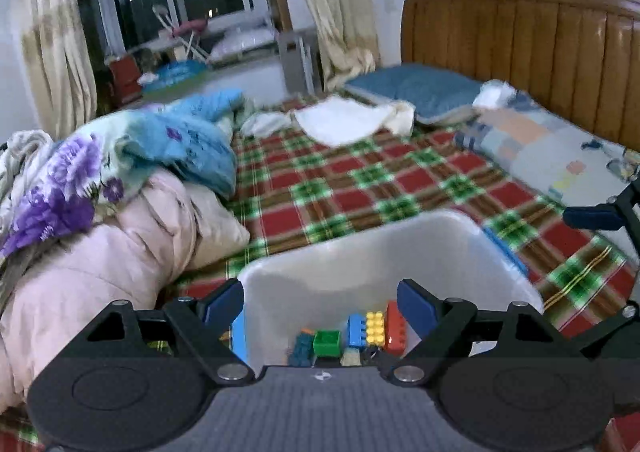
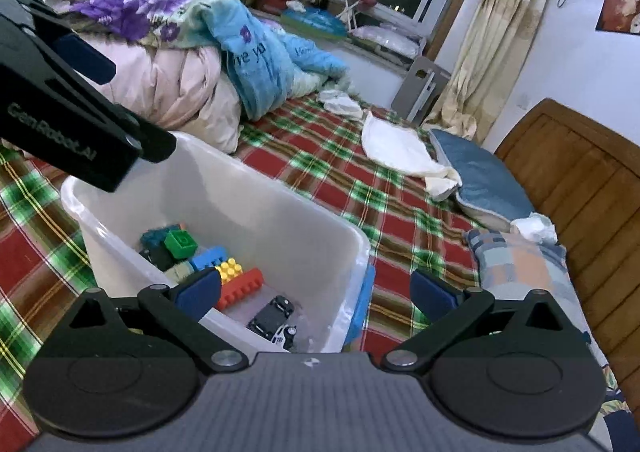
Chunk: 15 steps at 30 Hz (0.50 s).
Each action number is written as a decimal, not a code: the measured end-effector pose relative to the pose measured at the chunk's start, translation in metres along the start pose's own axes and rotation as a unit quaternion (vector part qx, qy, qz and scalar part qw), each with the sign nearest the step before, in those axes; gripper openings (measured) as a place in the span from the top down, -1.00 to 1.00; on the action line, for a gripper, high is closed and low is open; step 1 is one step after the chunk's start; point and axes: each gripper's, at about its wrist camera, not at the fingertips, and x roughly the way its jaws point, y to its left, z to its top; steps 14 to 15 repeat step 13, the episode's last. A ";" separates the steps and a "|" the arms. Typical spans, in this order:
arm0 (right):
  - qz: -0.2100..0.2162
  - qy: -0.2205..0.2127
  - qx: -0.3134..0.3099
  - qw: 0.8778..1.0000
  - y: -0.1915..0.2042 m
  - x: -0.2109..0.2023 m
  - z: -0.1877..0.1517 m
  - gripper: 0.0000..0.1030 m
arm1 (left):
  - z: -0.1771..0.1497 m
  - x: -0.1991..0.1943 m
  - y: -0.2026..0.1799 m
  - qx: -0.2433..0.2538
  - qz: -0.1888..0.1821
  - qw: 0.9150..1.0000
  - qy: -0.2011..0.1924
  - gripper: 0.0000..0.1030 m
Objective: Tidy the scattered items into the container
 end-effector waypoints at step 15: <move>0.025 0.034 -0.011 0.999 -0.009 0.016 0.000 -1.00 | -0.001 0.020 -0.020 0.043 0.006 0.999 0.029 -0.68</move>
